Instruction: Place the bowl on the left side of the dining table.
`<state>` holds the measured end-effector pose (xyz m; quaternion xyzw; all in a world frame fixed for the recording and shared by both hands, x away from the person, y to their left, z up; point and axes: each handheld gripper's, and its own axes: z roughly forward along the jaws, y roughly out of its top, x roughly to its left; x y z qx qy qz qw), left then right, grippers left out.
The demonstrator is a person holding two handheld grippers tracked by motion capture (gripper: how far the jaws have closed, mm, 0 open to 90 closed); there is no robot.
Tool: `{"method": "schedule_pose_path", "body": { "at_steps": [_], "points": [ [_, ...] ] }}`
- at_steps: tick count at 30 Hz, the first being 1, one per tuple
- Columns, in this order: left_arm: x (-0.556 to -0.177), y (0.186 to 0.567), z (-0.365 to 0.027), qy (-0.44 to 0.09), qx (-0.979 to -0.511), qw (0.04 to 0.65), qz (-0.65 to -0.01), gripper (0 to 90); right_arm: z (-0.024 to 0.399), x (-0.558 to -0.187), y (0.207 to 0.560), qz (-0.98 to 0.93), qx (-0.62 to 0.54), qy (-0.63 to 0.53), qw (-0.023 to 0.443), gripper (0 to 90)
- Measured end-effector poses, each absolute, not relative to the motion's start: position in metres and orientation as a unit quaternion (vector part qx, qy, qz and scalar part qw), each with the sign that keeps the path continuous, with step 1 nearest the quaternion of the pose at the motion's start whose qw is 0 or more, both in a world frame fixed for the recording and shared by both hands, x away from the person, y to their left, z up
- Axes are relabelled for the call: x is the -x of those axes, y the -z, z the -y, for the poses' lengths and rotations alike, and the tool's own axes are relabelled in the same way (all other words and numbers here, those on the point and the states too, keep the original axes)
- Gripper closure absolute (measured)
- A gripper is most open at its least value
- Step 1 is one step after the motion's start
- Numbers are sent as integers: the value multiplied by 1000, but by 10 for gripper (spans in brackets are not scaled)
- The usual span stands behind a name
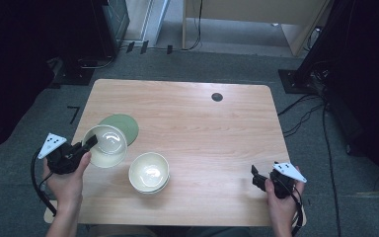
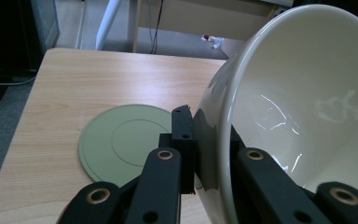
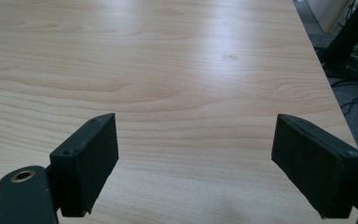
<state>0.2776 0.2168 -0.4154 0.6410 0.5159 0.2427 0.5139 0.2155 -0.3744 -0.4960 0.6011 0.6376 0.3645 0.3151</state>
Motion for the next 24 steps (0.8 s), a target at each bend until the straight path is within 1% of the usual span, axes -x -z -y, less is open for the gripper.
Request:
{"method": "schedule_pose_path", "body": {
  "at_steps": [12, 24],
  "points": [
    [-291, 418, -229, -236, -628, 511, -537, 841, 395, -217, 511, -635, -622, -346, 301, 144],
    [-308, 417, -236, -228, -616, 512, -553, 842, 405, -219, 523, -640, -638, -320, 285, 143]
  ]
}}
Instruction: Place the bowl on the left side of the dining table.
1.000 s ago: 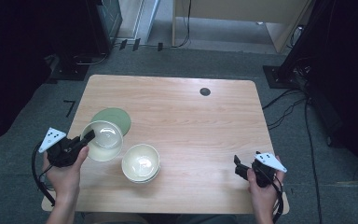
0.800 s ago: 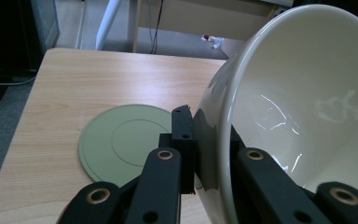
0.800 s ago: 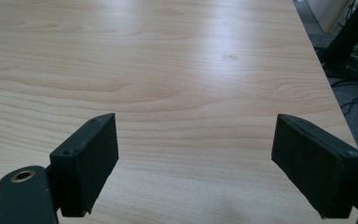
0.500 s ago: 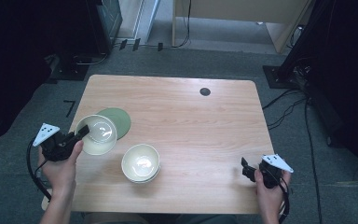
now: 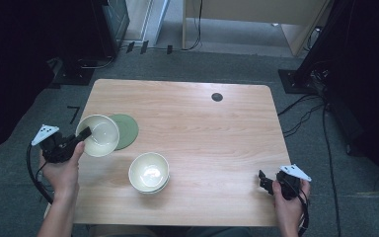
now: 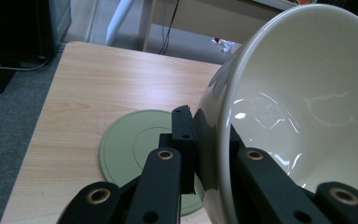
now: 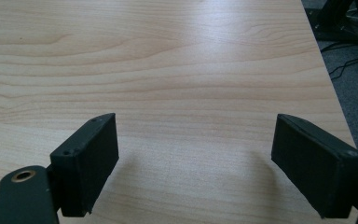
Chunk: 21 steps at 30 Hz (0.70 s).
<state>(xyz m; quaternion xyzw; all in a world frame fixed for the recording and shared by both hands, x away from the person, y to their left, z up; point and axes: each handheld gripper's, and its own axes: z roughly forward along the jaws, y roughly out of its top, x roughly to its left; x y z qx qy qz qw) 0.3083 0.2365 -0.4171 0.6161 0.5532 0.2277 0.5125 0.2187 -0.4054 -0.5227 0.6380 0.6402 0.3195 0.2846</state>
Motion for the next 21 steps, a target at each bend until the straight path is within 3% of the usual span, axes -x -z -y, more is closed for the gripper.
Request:
{"method": "schedule_pose_path", "body": {
  "at_steps": [15, 21],
  "points": [
    [-328, 412, -238, -225, -615, 502, -564, 842, 406, -222, 525, -651, -645, -294, 271, 117],
    [-335, 410, -240, -221, -612, 503, -570, 843, 405, -224, 526, -663, -639, -291, 260, 19]
  ]
}}
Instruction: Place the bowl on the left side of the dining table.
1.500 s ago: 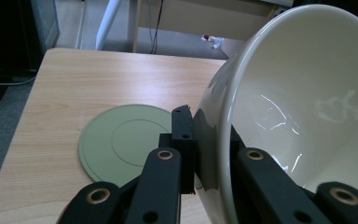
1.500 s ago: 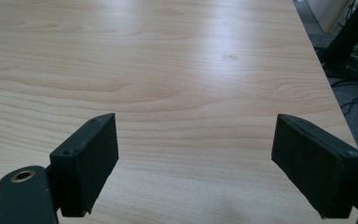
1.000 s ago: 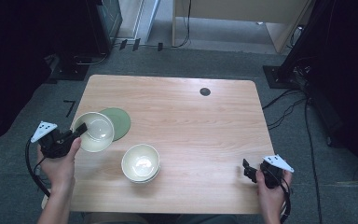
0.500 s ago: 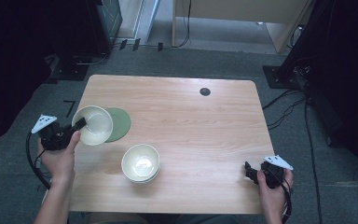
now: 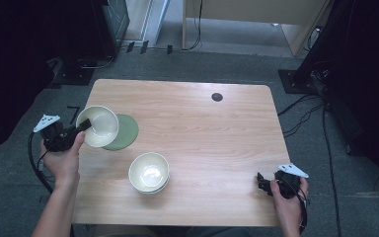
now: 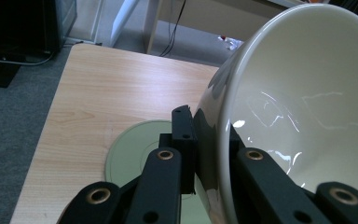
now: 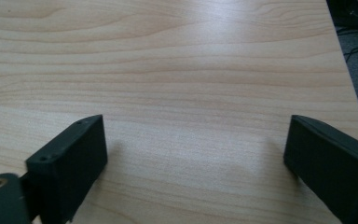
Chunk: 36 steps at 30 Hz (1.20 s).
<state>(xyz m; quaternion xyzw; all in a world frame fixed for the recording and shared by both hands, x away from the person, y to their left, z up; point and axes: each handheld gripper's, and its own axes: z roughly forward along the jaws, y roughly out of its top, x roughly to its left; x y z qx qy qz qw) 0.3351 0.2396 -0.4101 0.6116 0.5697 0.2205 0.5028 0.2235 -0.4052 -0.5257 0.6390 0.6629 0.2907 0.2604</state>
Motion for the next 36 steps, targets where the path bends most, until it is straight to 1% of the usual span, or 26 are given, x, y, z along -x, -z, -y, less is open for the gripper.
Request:
{"method": "schedule_pose_path", "body": {
  "at_steps": [2, 17, 22, 29, 33, 36],
  "points": [
    [-337, 410, -240, -219, -609, 504, -572, 843, 405, -224, 526, -666, -639, -288, 257, 0],
    [-358, 410, -240, -212, -612, 486, -588, 843, 405, -224, 526, -667, -639, -287, 255, 0],
    [-368, 412, -242, -190, -613, 484, -595, 843, 405, -224, 526, -667, -639, -287, 255, 0],
    [-383, 415, -246, -169, -627, 454, -610, 843, 405, -224, 526, -667, -639, -287, 255, 0],
    [-390, 419, -252, -148, -620, 451, -625, 843, 405, -224, 526, -667, -639, -287, 256, 0],
    [-394, 418, -254, -144, -623, 440, -630, 843, 405, -224, 526, -667, -639, -287, 256, 0]
  ]
}}
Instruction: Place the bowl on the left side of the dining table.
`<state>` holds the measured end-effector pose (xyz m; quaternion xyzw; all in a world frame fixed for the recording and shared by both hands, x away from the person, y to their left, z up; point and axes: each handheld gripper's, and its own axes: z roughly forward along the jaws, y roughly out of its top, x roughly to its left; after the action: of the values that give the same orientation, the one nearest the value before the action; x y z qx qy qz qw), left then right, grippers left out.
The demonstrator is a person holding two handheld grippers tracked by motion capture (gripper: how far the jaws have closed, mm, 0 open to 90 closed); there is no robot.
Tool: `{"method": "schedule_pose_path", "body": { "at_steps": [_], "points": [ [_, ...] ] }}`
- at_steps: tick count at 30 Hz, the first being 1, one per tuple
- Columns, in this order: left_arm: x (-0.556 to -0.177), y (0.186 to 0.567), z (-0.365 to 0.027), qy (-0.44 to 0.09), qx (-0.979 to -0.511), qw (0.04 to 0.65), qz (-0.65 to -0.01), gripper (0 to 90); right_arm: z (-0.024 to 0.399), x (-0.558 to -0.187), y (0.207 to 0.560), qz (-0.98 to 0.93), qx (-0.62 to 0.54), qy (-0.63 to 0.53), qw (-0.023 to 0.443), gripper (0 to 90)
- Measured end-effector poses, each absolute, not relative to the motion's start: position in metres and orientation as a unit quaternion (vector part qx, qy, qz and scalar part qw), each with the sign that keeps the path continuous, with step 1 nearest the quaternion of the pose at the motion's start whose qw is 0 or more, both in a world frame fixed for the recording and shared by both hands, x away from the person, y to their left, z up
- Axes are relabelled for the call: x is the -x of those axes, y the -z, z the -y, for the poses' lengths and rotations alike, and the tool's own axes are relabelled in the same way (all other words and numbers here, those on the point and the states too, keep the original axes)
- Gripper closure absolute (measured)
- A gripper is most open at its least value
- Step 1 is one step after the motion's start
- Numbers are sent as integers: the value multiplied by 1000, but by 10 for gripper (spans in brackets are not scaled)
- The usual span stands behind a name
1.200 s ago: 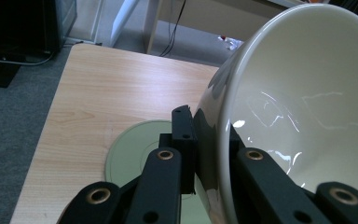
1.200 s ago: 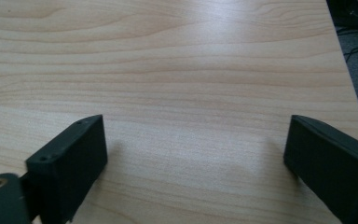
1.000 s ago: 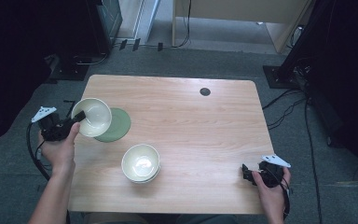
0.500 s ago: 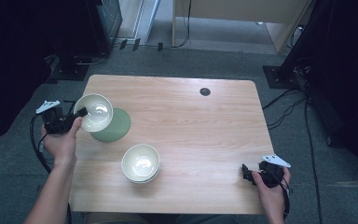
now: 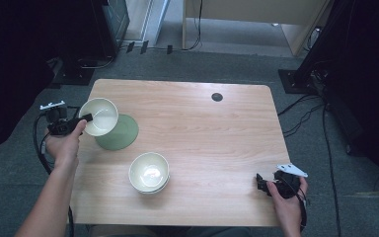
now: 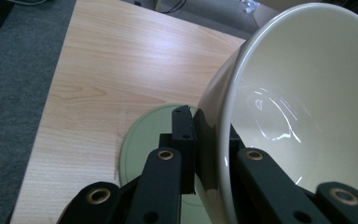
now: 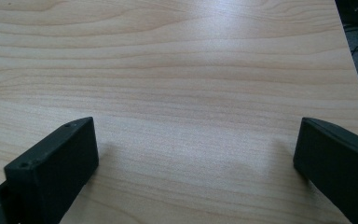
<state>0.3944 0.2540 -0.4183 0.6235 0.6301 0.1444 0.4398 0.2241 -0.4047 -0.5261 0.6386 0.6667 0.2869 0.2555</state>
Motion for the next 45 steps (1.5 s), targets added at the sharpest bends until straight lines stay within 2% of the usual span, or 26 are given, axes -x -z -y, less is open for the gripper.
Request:
{"method": "schedule_pose_path", "body": {
  "at_steps": [8, 18, 45],
  "points": [
    [-408, 418, -256, -111, -621, 428, -647, 843, 405, -224, 526, -667, -638, -287, 256, 0],
    [-430, 428, -259, -68, -618, 364, -693, 843, 405, -224, 526, -667, -639, -287, 256, 0],
    [-453, 463, -239, -39, -636, 314, -704, 841, 405, -224, 526, -667, -639, -287, 256, 0]
  ]
}}
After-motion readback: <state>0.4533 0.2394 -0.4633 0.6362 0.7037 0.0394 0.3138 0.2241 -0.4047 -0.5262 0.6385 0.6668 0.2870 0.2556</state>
